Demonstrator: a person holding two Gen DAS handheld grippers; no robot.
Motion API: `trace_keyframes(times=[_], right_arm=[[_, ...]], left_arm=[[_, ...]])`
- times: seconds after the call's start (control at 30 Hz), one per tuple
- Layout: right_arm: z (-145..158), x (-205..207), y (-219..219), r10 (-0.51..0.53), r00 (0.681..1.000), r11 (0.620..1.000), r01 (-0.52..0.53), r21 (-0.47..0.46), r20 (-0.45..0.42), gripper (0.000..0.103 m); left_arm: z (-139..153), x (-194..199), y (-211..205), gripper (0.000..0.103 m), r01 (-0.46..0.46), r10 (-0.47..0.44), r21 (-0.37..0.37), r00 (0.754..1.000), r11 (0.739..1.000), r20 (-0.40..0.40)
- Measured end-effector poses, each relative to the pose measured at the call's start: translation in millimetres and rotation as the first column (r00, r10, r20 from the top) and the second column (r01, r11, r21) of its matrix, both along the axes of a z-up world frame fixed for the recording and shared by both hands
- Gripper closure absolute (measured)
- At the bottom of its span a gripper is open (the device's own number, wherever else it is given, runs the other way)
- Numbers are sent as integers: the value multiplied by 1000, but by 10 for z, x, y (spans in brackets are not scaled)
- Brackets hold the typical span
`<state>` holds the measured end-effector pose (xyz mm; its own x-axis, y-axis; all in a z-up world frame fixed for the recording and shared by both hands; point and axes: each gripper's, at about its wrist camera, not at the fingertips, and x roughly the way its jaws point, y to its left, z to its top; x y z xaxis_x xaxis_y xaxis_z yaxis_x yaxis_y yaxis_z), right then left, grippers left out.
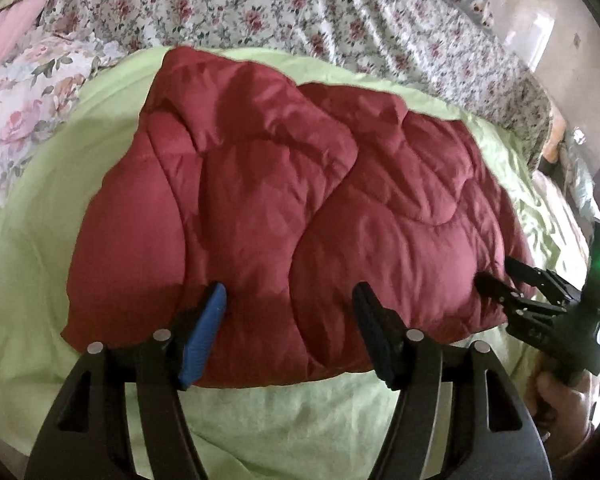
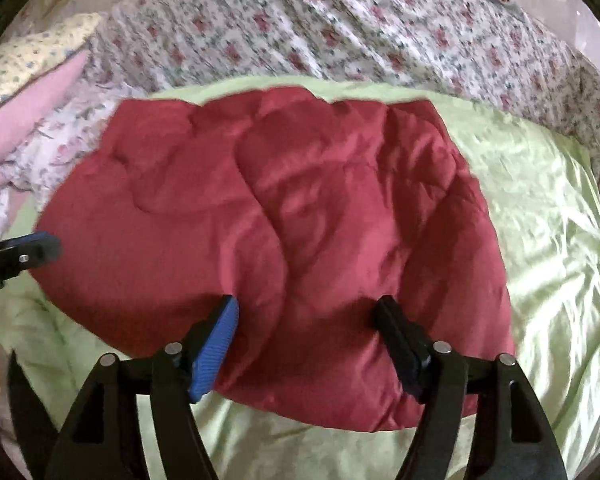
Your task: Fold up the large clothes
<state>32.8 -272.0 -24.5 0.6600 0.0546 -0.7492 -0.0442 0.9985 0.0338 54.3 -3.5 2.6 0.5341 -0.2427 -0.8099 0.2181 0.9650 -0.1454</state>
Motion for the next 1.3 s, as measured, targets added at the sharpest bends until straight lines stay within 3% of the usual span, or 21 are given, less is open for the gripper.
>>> trace_keyframes(times=[0.27,0.43,0.67,0.8,1.0,1.3], right_arm=[[-161,-19,-91,-44,999,998,44,54,11,22],[-194,-64,-92,-69,997,995,67,77,21,22],[100,-76,-6,-30,997,998,27,54,67,20],[-135,142,-31,-25,1000,999,25,44,-11,16],[-170,152,-82,-31,1000,998,30,59,7,15],[-201,121,-71,-32,999,998,30,56,36,15]], left_arm=[[-214,155,-182,26,6,-9,102,1000,995,28],[-267,238,-203,22,-4,-1,120,999,993,43],[-262,250,-225,22,-14,7,134,999,991,50],[-193,175,-204,23,-20,14,125,998,992,53],[-25,-78,-88,23,-64,54,114,994,991,90],[-233,96,-140,17,-77,61,172,993,982,96]])
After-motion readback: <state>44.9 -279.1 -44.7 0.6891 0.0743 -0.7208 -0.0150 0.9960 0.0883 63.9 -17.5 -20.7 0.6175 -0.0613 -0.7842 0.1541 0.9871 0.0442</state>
